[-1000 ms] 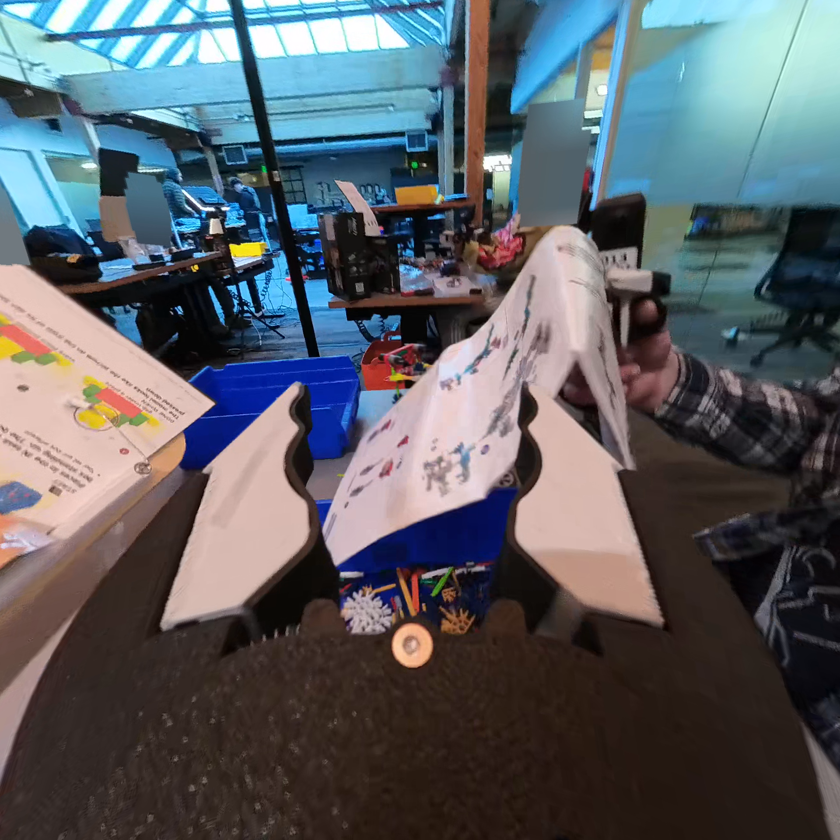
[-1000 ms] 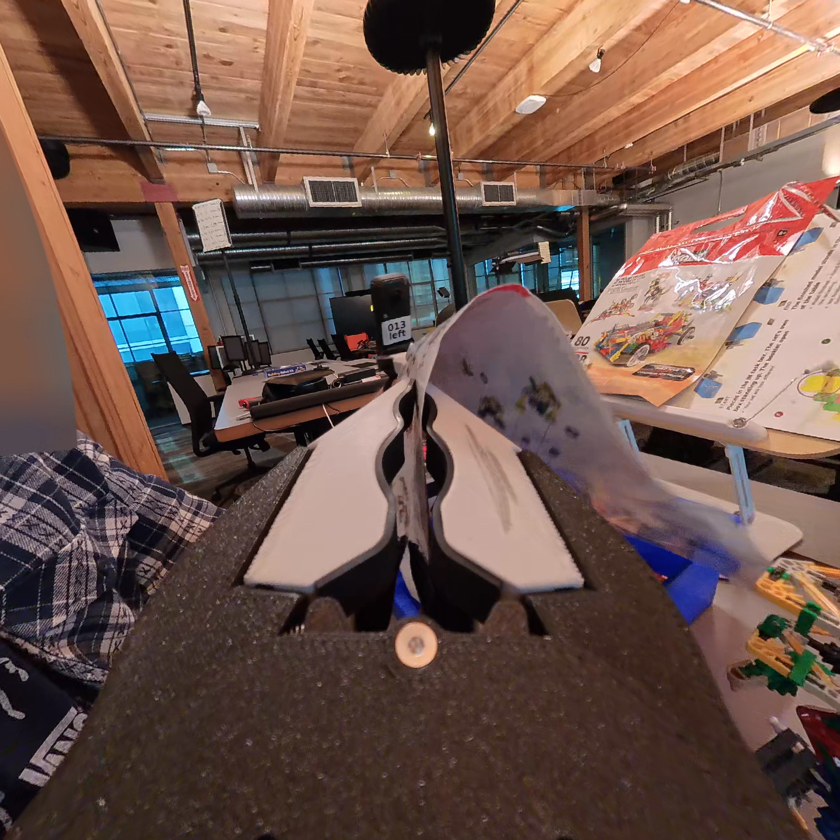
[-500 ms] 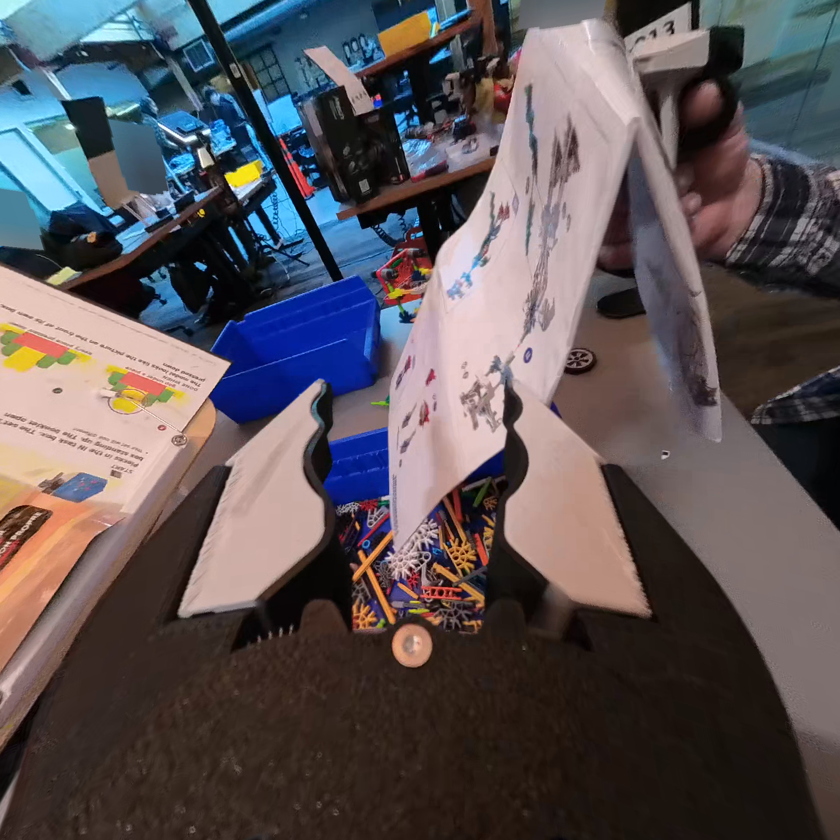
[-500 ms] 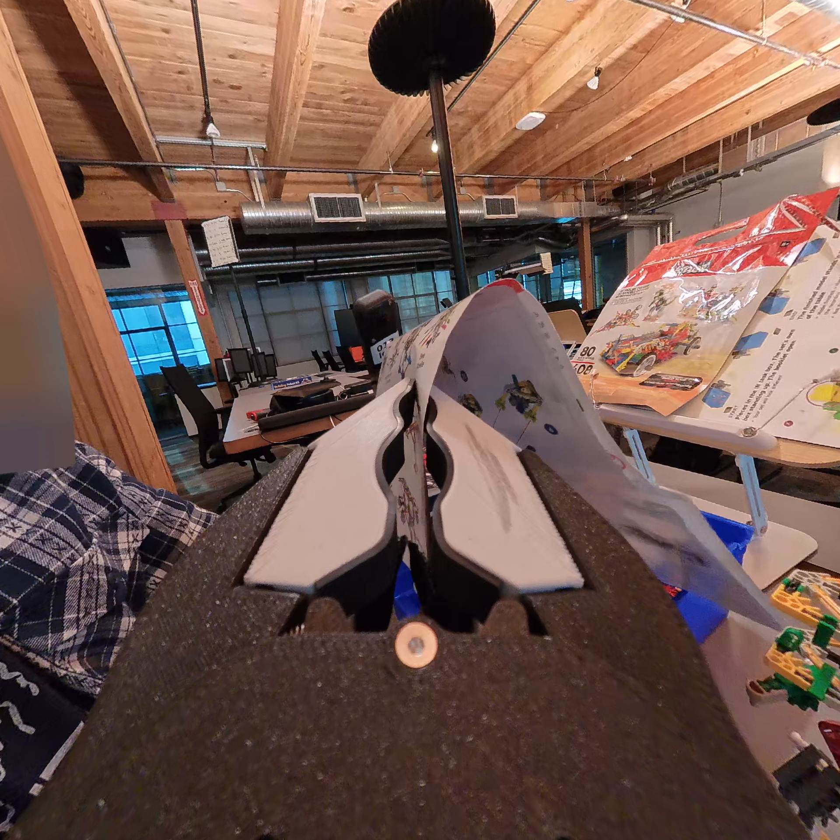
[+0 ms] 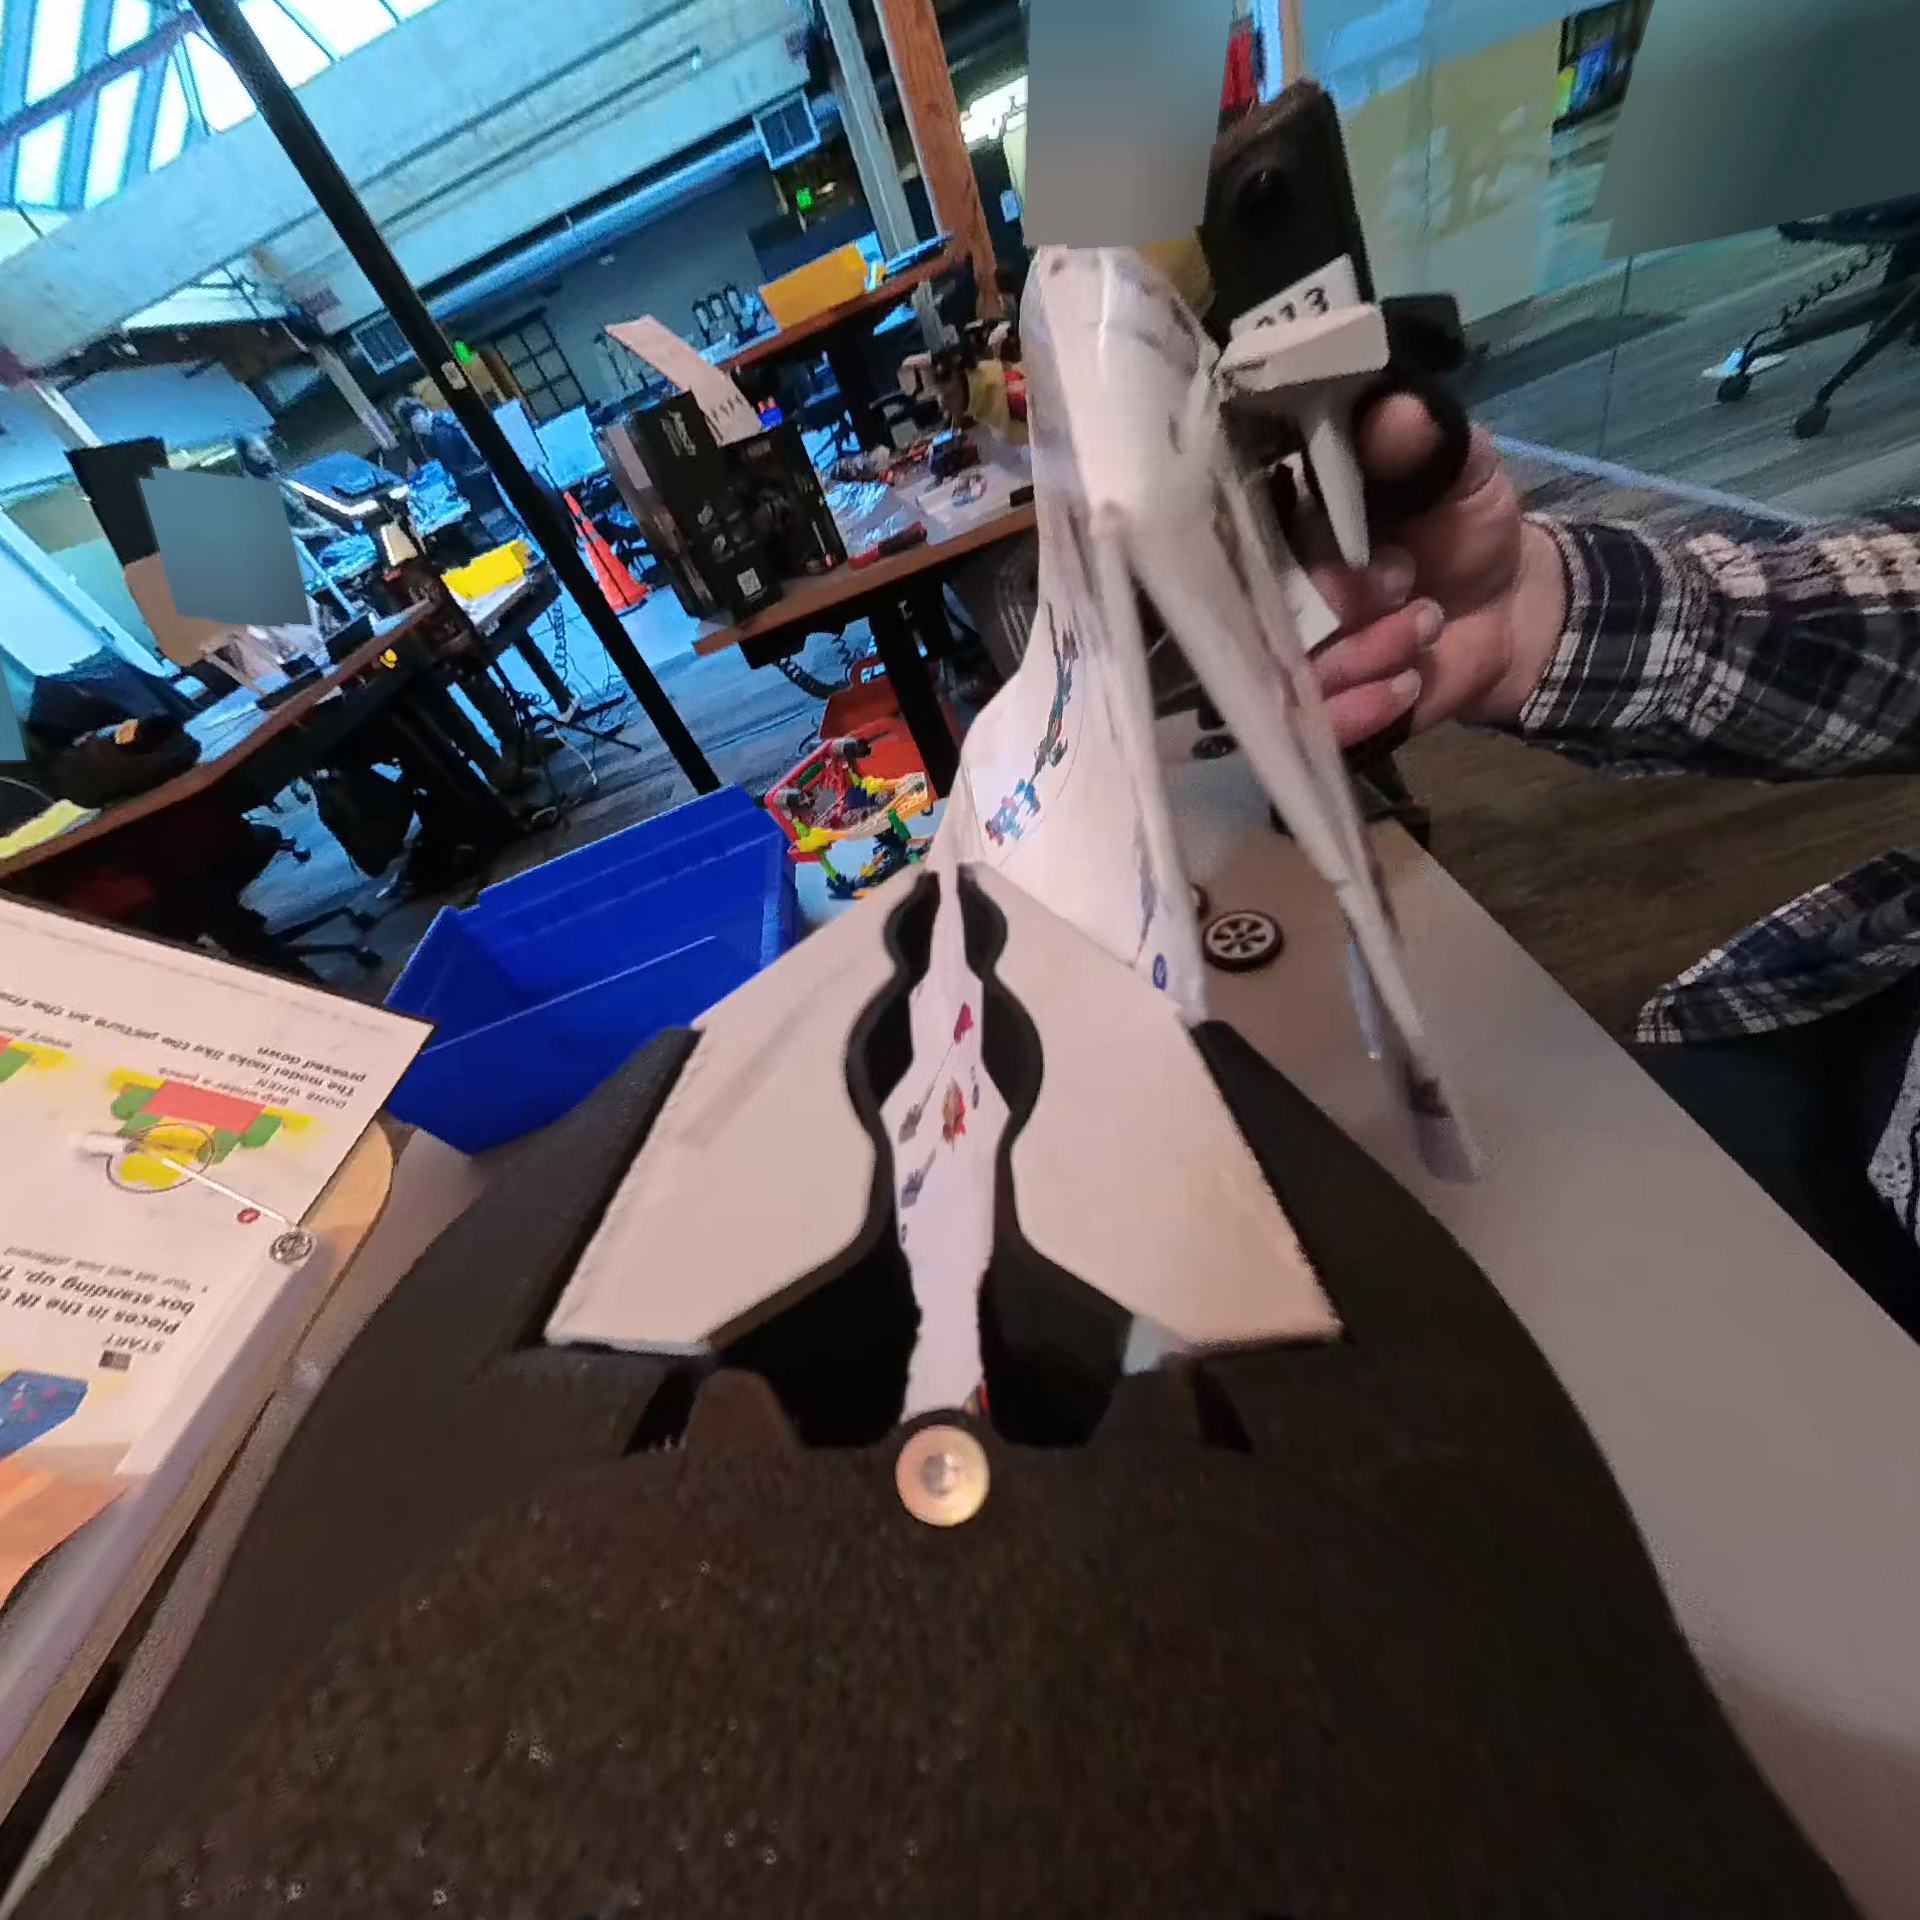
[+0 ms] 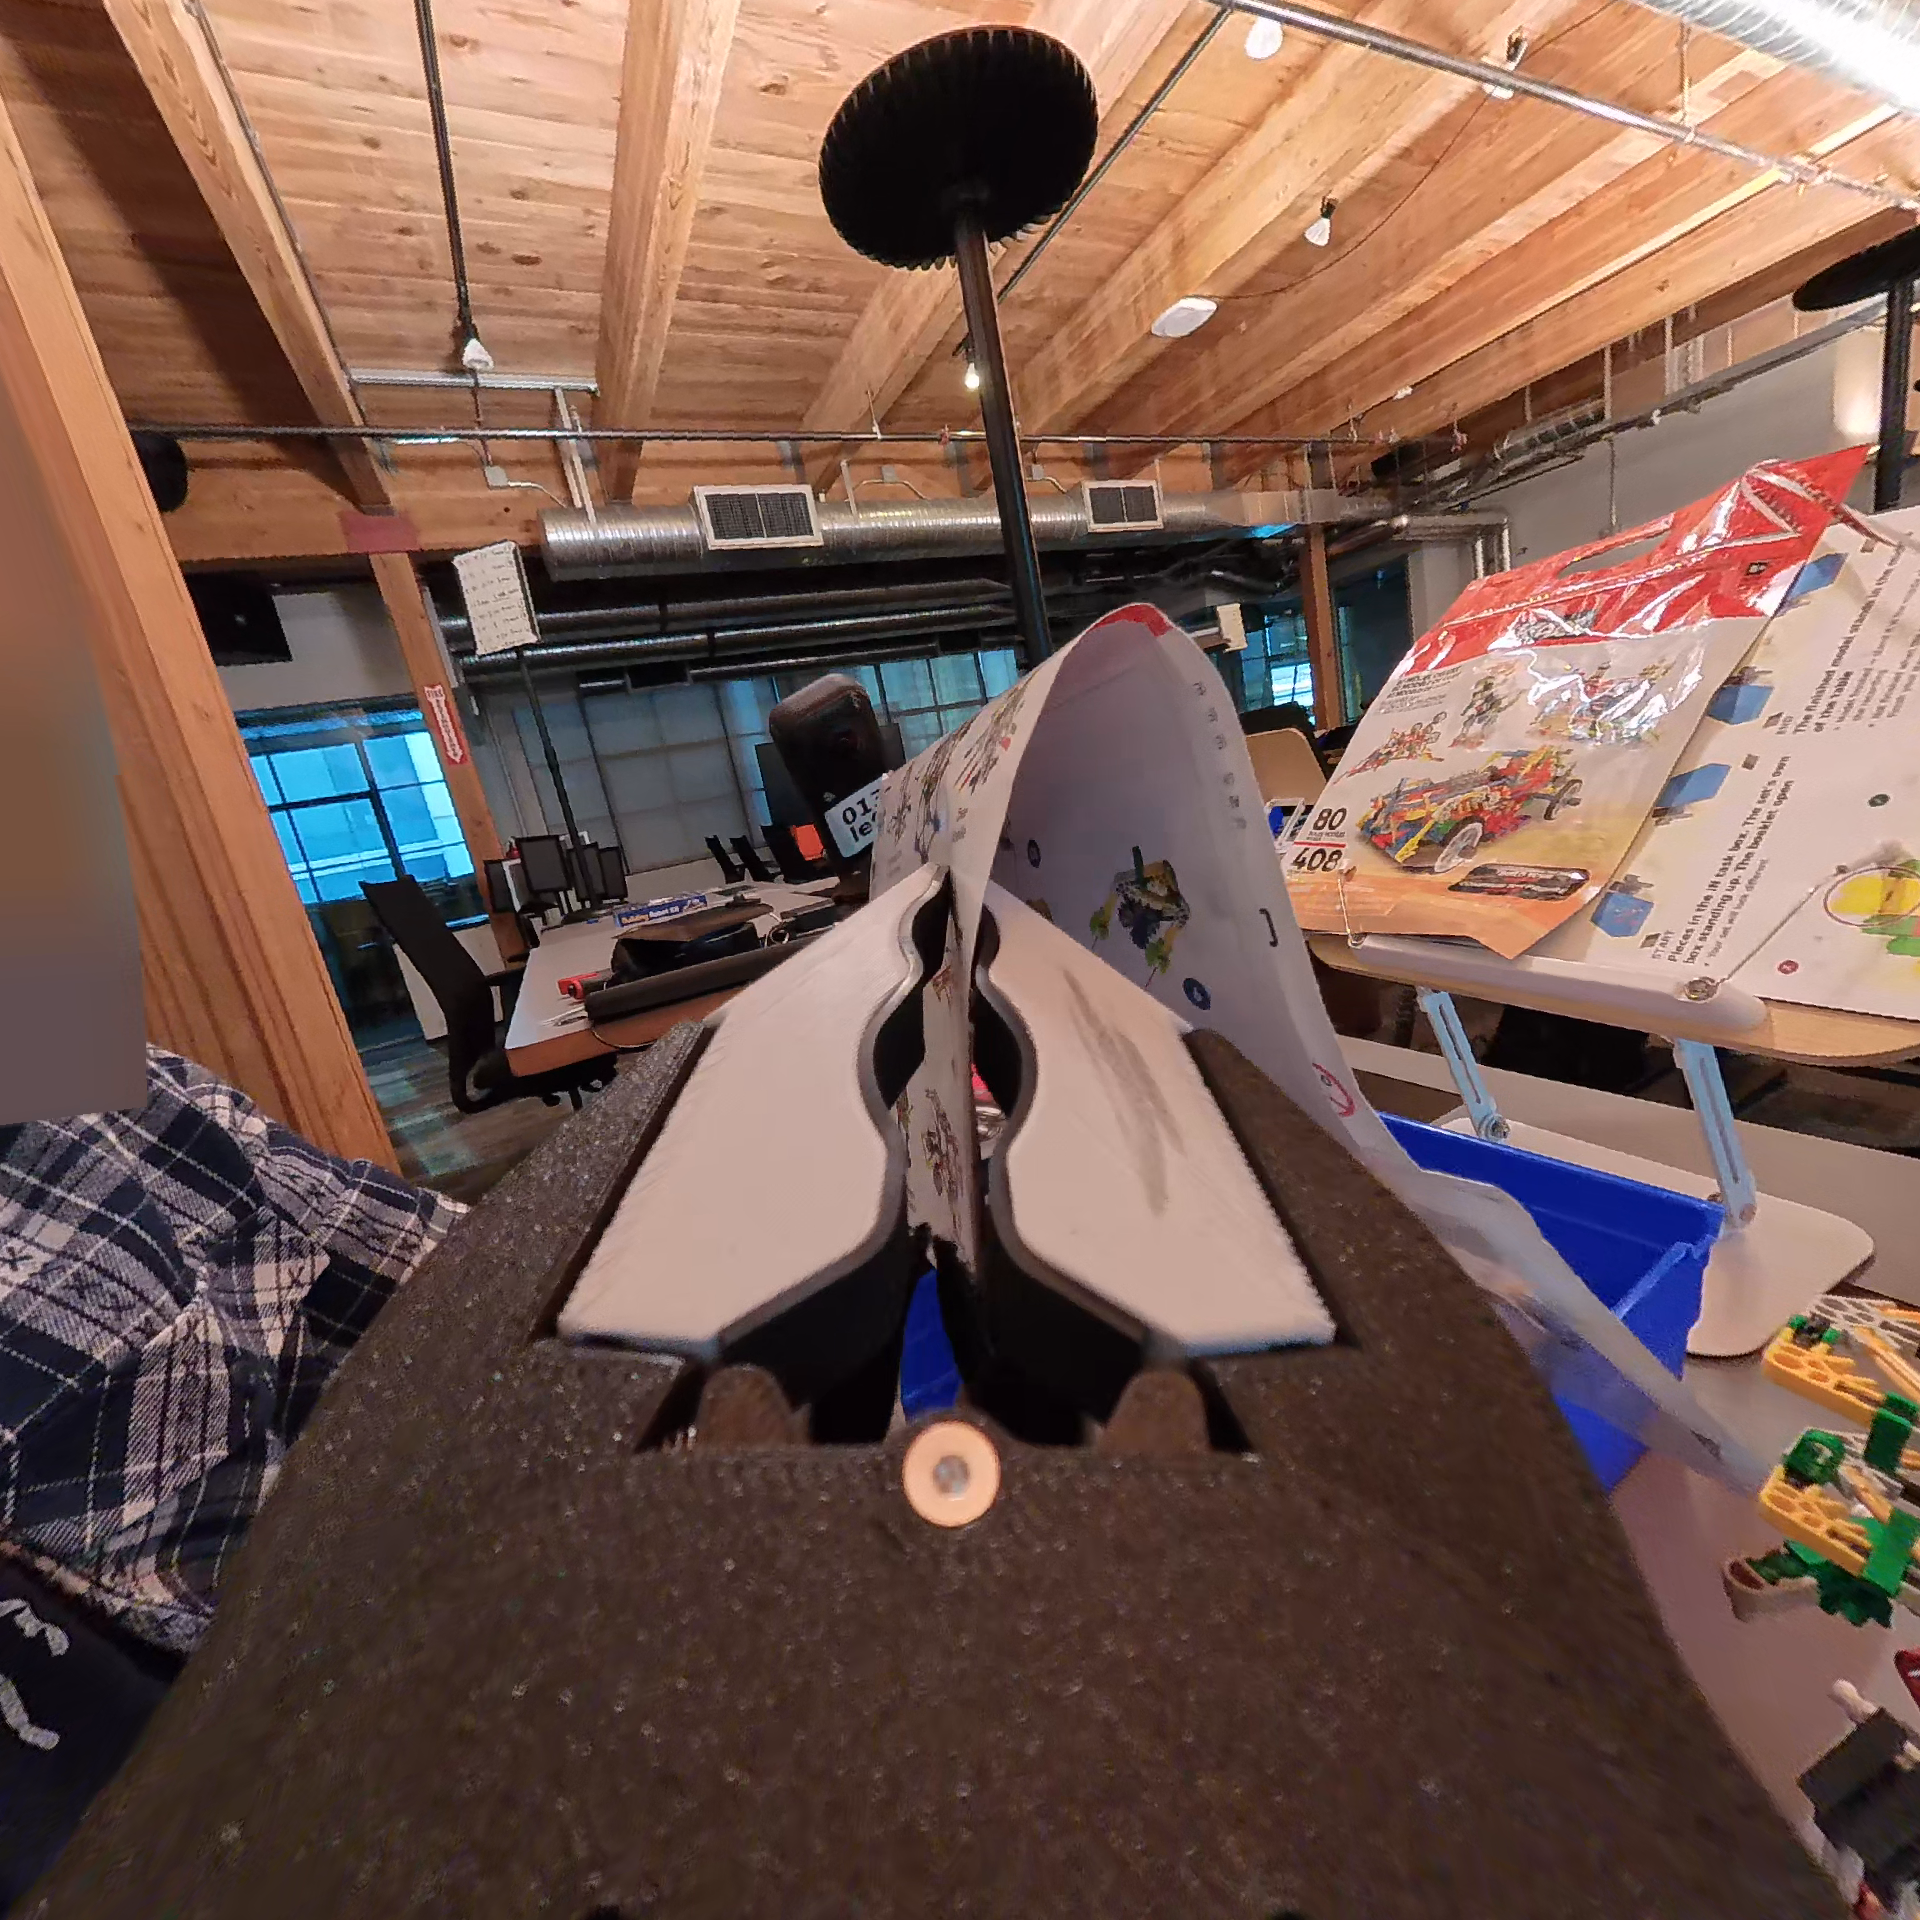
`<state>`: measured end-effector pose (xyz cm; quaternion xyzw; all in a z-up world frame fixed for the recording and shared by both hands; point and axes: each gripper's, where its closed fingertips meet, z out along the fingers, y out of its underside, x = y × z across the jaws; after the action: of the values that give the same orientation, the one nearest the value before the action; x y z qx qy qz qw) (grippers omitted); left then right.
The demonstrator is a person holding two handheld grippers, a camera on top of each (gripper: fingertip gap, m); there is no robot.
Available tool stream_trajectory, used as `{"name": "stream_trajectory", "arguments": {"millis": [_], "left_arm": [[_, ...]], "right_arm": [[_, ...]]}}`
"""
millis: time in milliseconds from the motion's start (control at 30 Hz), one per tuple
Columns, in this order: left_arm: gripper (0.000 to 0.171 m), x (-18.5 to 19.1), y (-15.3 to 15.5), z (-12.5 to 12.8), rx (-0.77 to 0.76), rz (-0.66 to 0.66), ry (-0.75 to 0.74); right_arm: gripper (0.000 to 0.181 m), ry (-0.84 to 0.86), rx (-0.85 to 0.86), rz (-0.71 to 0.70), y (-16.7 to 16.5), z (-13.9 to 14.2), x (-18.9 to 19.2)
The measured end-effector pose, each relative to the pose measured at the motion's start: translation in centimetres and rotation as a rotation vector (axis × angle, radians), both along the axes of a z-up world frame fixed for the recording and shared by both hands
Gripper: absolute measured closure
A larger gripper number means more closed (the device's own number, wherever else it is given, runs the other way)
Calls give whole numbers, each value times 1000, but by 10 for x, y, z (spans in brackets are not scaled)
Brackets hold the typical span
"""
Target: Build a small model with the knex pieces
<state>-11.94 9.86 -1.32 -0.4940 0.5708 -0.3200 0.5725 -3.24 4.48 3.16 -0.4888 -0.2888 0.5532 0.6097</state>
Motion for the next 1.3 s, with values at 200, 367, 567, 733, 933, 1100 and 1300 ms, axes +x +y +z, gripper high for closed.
{"name": "stream_trajectory", "arguments": {"millis": [200, 367, 567, 733, 933, 1100, 1300], "left_arm": [[167, -1, -17, 17, -89, -115, -99], [144, -2, -32, 22, -170, -218, -133], [119, -2, -34, 24, -244, -271, -172], [102, -4, -39, 30, -269, -305, -202], [102, 6, -38, 33, -269, -261, -185], [110, 13, -36, 35, -280, -246, -185], [120, 18, -32, 36, -288, -229, -198]], "right_arm": [[181, 21, 9, -43, 4, 4, 4], [181, 40, 4, -72, 9, 6, 8], [181, 60, -5, -92, 12, 7, 12], [181, 81, -17, -122, 17, 8, 18], [181, 78, -17, -179, 23, 6, 20], [181, 72, -9, -227, 26, 6, 22], [181, 75, -14, -246, 28, 4, 24]]}}
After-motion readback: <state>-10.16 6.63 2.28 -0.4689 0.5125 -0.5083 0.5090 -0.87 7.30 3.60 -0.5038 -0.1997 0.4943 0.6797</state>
